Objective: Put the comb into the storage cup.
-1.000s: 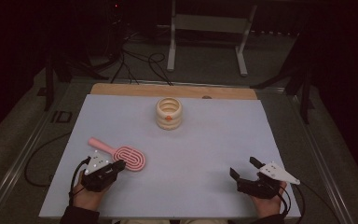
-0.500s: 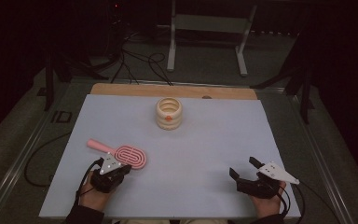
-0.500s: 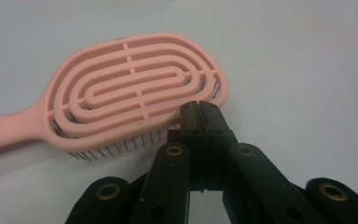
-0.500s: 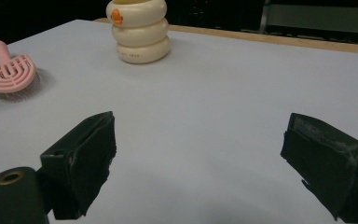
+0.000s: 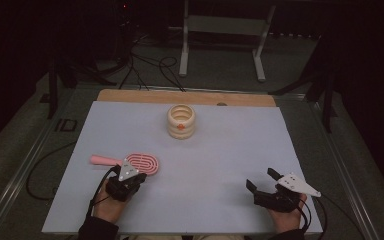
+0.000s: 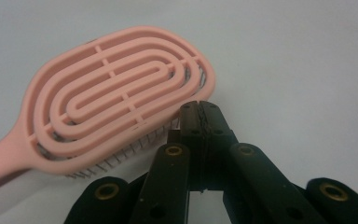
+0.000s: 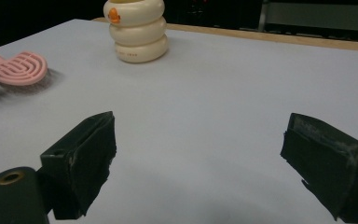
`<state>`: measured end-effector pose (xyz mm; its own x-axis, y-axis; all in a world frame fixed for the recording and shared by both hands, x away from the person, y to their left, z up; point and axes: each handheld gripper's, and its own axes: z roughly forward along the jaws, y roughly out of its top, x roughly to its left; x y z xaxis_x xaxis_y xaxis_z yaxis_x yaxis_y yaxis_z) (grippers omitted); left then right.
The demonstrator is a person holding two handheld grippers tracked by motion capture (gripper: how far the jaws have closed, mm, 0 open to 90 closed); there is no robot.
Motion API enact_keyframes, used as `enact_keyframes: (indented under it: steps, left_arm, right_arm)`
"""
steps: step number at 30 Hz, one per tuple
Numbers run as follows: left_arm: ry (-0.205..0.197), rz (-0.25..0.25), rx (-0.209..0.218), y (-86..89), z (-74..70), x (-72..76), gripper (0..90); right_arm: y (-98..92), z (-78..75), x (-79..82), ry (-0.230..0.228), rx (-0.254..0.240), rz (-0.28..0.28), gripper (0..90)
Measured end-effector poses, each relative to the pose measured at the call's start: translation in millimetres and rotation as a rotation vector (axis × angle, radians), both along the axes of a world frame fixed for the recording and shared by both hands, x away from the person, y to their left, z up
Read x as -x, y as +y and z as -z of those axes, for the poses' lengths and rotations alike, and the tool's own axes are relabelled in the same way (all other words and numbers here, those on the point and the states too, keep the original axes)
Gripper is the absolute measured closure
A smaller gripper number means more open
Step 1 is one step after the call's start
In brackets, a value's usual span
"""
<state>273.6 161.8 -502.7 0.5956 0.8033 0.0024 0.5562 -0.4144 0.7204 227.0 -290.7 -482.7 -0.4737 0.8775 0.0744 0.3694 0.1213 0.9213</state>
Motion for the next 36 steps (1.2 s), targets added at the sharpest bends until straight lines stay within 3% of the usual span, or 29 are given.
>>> enact_keyframes:
  steps: [13, 17, 19, 25, 26, 36]
  left_arm:
    - [-0.001, -0.071, 0.001, -9.2, -2.5, -32.3, 89.9]
    - [0.002, -0.076, 0.002, -9.8, -3.1, -34.6, 89.9]
    - [0.006, -0.089, -0.015, -11.7, -5.9, -44.9, 89.9]
    - [0.019, -0.112, -0.012, -12.1, -6.3, -56.9, 89.7]
    - [0.026, -0.134, -0.001, -11.1, -6.3, -64.3, 89.7]
    - [0.054, -0.186, 0.015, -7.7, -6.2, -77.1, 88.7]
  right_arm:
    - [-5.3, -0.3, -0.1, 0.003, -0.011, 0.014, 9.3]
    - [-4.9, -0.3, -0.1, 0.003, -0.010, 0.015, 9.4]
    - [-4.4, 0.0, -0.4, 0.003, -0.008, 0.011, 9.3]
    - [-4.7, 0.0, -0.4, 0.004, -0.012, 0.014, 9.3]
    - [-4.7, 0.0, -0.4, 0.004, -0.012, 0.014, 9.4]
    - [-5.8, -0.1, -0.5, 0.005, -0.018, 0.016, 9.3]
